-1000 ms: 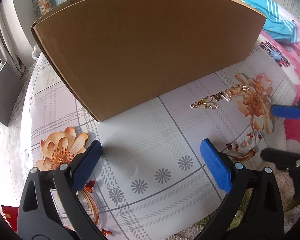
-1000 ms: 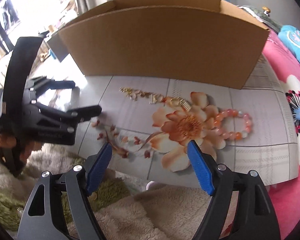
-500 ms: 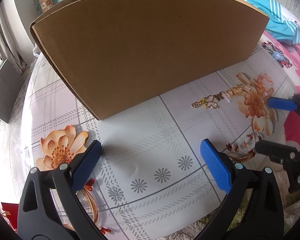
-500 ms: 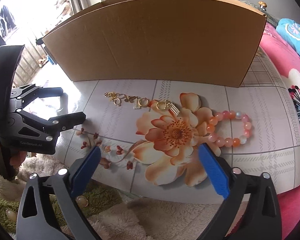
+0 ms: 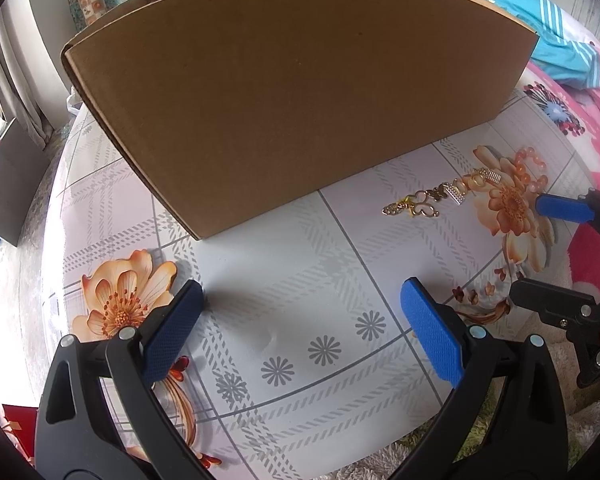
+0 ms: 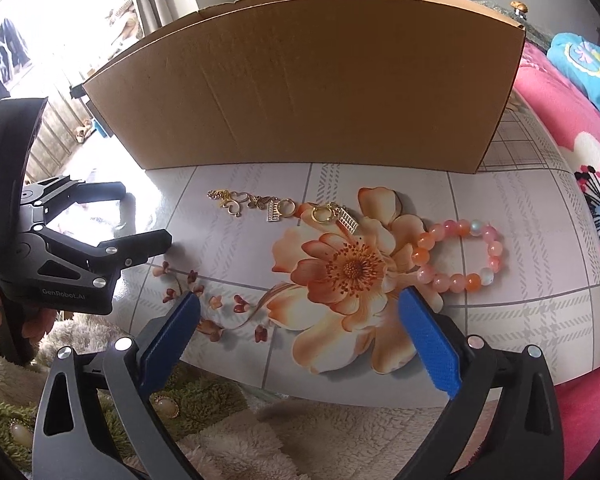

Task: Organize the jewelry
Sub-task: 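Move the right gripper toward the gold charms beside the bead bracelet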

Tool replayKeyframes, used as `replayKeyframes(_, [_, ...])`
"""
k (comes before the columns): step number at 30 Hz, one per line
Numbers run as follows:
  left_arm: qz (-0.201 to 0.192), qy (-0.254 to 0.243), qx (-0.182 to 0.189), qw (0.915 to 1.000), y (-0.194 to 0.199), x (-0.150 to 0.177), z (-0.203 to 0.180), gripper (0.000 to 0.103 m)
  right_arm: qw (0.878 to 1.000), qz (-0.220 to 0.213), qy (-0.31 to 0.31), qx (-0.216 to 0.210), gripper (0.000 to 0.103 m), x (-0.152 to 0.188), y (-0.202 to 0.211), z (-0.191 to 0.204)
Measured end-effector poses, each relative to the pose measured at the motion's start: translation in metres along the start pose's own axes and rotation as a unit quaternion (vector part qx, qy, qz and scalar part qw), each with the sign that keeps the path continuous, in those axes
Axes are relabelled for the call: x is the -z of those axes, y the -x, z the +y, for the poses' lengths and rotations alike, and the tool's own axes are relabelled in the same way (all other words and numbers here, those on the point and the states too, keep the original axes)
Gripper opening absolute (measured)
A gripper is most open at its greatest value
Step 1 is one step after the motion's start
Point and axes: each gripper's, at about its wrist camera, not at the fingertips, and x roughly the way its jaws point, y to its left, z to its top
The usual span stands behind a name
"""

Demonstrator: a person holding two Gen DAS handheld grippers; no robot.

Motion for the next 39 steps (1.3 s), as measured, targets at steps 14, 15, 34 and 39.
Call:
replayKeyframes(14, [-0.007, 0.003, -0.002, 1.0, 0.001, 0.002, -0.001, 0.096, 0.996, -0.008, -0.062, -0.059, 0.097, -0.002, 0.006, -0.02])
replayKeyframes(15, [-0.007, 0.002, -0.001, 1.0, 0.002, 0.003, -0.001, 0.096, 0.996, -0.01, -0.067, -0.056, 0.097, -0.002, 0.006, -0.022])
replayKeyframes(34, [-0.094, -0.087, 0.057, 0.9902, 0.023, 0.004, -0.022, 0.04, 0.995, -0.055, -0.08, -0.023, 0.039, -0.017, 0.03, -0.036])
replayKeyframes(39, [-0.081, -0.143, 0.05, 0.9851, 0.015, -0.006, -0.041, 0.026, 0.996, -0.041, -0.07, -0.039, 0.039, -0.02, 0.018, -0.024])
